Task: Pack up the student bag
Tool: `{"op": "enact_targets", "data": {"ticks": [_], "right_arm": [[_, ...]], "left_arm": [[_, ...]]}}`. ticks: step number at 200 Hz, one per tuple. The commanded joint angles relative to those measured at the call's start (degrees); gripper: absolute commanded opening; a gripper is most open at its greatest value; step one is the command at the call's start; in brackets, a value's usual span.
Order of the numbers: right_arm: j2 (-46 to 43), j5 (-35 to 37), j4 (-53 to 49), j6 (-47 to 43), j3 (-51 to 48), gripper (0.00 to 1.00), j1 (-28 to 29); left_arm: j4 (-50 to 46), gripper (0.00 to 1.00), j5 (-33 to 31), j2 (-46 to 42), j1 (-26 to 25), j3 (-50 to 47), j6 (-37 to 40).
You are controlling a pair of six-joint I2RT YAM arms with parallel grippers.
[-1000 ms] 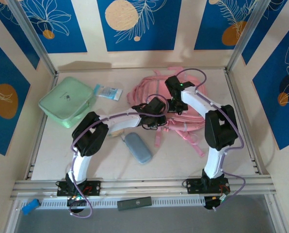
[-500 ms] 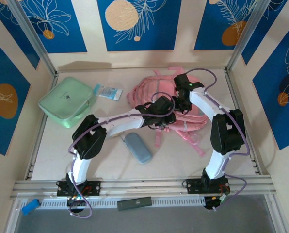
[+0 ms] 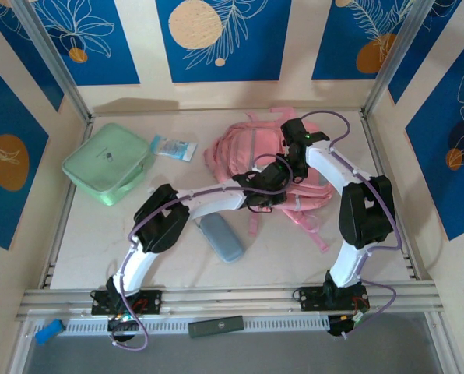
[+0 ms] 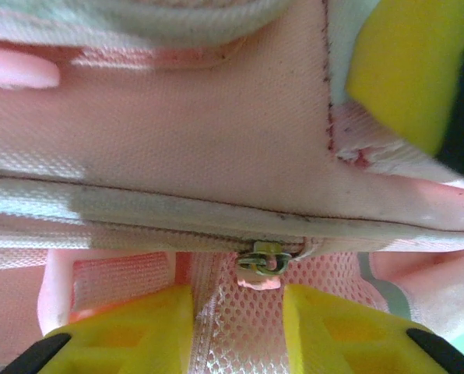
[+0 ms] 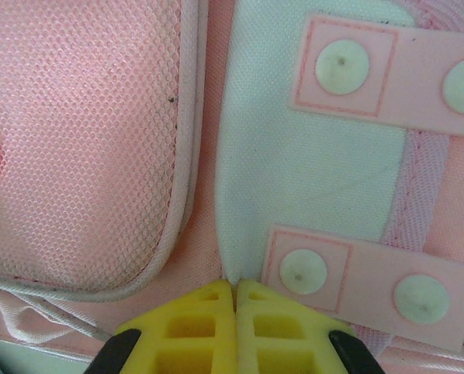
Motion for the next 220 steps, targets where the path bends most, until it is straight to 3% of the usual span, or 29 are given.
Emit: {"op": "enact_targets", "data": {"ticks": [1, 38, 78, 137, 185, 220], "right_arm": [[-2.1, -1.4, 0.7, 1.1, 0.4, 0.0, 0.0], [-2.7, -1.4, 1.3, 1.8, -0.4, 0.0, -0.3], [-3.1, -1.6, 1.8, 2.2, -1.6, 0.0, -0.5], [-3.4, -1.6, 2.0, 1.8, -2.2, 0.0, -1.6], [-4.2, -0.5, 0.9, 0.2, -1.1, 0.0, -3.1], [-4.8, -0.1, 0.1, -0.8, 0.4, 0.0, -3.3]], "left_arm": [[2.9, 0.36, -0.8, 1.8, -1.3, 1.9, 1.1], [7.1, 0.36, -4.6, 4.1, -1.4, 3.1, 2.5], [13.7, 0.26, -8.7, 5.1, -1.4, 2.7, 5.5], [19.2, 0.03, -9.1, 3.4, -1.3, 1.5, 12.4], [12.8, 0.0, -7.2, -3.8, -0.9, -0.9, 18.4], [5.0, 0.0, -0.3, -7.0, 1.3, -2.8, 20.0]]}}
